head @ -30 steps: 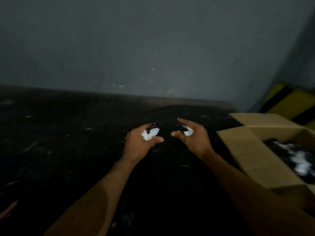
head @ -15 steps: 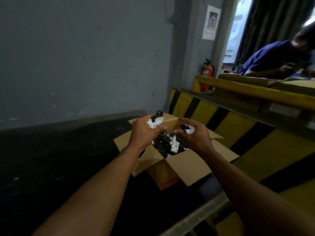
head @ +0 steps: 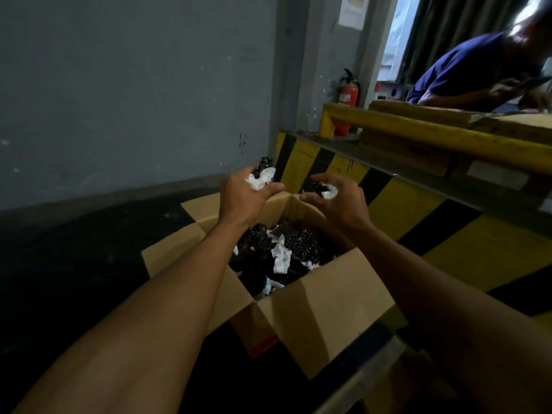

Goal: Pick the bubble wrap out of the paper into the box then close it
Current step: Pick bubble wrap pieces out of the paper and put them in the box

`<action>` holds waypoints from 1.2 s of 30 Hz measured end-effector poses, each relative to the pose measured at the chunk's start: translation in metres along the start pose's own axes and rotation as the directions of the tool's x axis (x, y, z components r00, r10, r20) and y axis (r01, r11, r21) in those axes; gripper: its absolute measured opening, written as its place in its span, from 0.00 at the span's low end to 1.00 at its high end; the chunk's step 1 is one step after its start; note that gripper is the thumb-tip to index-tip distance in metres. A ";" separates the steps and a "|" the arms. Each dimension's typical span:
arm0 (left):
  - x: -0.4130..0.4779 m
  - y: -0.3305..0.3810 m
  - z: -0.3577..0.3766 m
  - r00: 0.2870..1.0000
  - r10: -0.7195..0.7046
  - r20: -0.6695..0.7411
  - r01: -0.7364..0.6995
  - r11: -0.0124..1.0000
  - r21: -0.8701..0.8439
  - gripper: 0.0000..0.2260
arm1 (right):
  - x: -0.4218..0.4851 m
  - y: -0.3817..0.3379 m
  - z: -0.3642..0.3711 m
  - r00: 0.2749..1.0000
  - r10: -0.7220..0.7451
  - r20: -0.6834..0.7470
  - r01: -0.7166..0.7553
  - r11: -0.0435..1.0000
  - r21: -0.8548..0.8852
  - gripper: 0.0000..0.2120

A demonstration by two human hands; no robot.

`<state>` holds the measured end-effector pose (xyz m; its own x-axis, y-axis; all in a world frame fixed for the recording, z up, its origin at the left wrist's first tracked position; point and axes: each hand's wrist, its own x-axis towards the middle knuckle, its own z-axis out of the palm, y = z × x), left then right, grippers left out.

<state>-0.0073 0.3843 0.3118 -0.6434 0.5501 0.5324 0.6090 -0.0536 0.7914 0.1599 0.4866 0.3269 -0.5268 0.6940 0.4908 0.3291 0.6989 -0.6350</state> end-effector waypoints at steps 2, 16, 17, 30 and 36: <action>0.002 -0.018 0.012 0.998 -0.060 -0.002 0.060 0.998 0.001 0.25 | 0.009 0.014 0.015 0.999 0.023 0.033 -0.024 0.999 0.034 0.21; -0.036 -0.091 0.098 0.902 -0.430 -0.044 0.429 0.877 0.215 0.24 | 0.037 0.132 0.078 0.929 0.074 0.362 -0.109 0.991 0.080 0.17; -0.037 -0.090 0.102 0.888 -0.456 -0.054 0.455 0.858 0.237 0.26 | 0.040 0.139 0.080 0.920 0.072 0.386 -0.117 0.989 0.095 0.18; -0.079 -0.035 0.138 0.649 -0.755 -0.096 0.676 0.515 0.526 0.26 | 0.051 0.178 0.073 0.730 -0.069 0.679 -0.186 0.937 0.296 0.22; -0.085 -0.015 0.133 0.844 -0.494 -0.207 0.524 0.682 0.510 0.32 | 0.064 0.173 0.067 0.779 -0.198 0.595 -0.193 0.827 0.528 0.33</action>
<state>0.1000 0.4496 0.2152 -0.9403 0.3182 0.1209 0.3147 0.6770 0.6653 0.1310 0.6407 0.2085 -0.9417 0.2997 0.1528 -0.0394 0.3527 -0.9349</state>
